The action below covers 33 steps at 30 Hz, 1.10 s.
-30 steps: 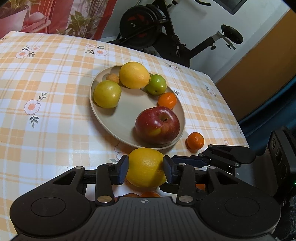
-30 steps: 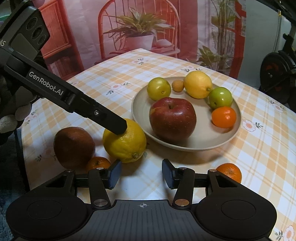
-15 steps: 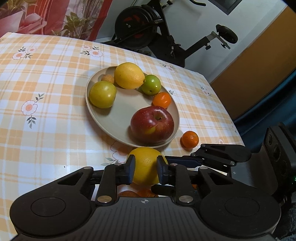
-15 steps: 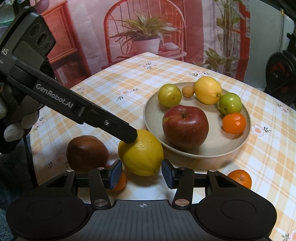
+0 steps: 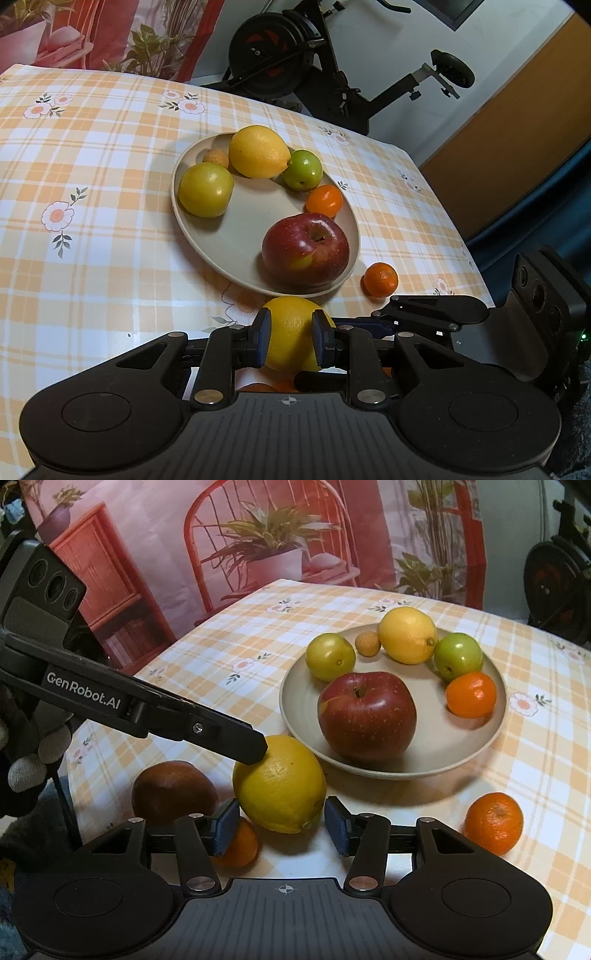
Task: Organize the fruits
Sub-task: 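Lift the lemon with the left tool and carry it over the plate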
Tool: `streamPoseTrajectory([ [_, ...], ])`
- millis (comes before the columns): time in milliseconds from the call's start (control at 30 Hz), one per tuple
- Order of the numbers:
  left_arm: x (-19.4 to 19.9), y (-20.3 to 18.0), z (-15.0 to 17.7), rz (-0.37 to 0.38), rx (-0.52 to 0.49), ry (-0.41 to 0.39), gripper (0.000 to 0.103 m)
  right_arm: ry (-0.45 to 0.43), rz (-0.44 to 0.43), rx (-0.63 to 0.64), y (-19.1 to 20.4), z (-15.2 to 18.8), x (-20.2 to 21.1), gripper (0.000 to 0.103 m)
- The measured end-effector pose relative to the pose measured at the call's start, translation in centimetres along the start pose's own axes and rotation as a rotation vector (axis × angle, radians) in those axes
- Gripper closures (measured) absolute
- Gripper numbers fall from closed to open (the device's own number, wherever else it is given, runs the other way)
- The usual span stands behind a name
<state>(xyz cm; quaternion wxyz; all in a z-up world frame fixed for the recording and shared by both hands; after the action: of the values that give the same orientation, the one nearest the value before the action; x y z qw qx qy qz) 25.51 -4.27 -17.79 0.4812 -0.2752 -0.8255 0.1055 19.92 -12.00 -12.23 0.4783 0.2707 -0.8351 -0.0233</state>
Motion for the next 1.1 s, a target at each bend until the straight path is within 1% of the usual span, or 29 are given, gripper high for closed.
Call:
streamPoseTrajectory([
  [233,-0.1,0.1,-0.1,0.001,0.000,0.001,0.078,-0.009,-0.022,-0.034,-0.3,0.0,0.1,0.056],
  [333,0.1,0.0,-0.1,0.001,-0.002,-0.002,0.078,-0.030,-0.025,-0.043,-0.3,0.0,0.5,0.056],
  [433,0.2,-0.5,-0.1,0.027,-0.006,-0.006,0.078,-0.071,-0.032,-0.042,-0.3,-0.4,1.4,0.058],
  [467,0.3,-0.7,-0.1,0.025,-0.016,-0.011,0.078,-0.079,-0.034,-0.032,-0.2,-0.6,1.6,0.059],
  [533,0.1,-0.9,-0.1,0.011,-0.026,-0.017,0.078,-0.066,-0.020,0.001,0.2,-1.0,1.5,0.059],
  [667,-0.1,-0.2,-0.3,0.029,0.018,-0.019,0.078,-0.064,-0.020,-0.012,0.2,-1.4,1.4,0.059],
  [800,0.0,-0.3,-0.3,0.023,0.004,-0.018,0.078,-0.058,-0.009,-0.001,0.5,-1.2,1.4,0.059],
  [967,0.2,0.0,-0.6,0.005,0.011,-0.030,0.077,-0.036,-0.001,-0.011,0.2,-0.6,1.3,0.058],
  [1100,0.3,0.0,-0.7,-0.007,0.000,-0.029,0.076,-0.033,-0.011,-0.026,0.1,-0.3,1.1,0.058],
])
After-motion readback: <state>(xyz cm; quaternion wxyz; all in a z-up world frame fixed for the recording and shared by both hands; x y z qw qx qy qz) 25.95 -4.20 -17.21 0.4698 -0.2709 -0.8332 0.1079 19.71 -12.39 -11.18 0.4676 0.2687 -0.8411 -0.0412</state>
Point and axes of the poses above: each gripper's, at about its wrist camera, not at the fingertips, and x roughly against the way its jaws point, y to its left, z to its underside, the point moved 4 cm from there along -x, roughly the way its jaws point, and after that the axes turned 1 degree about -x, right-handed, at the moved point
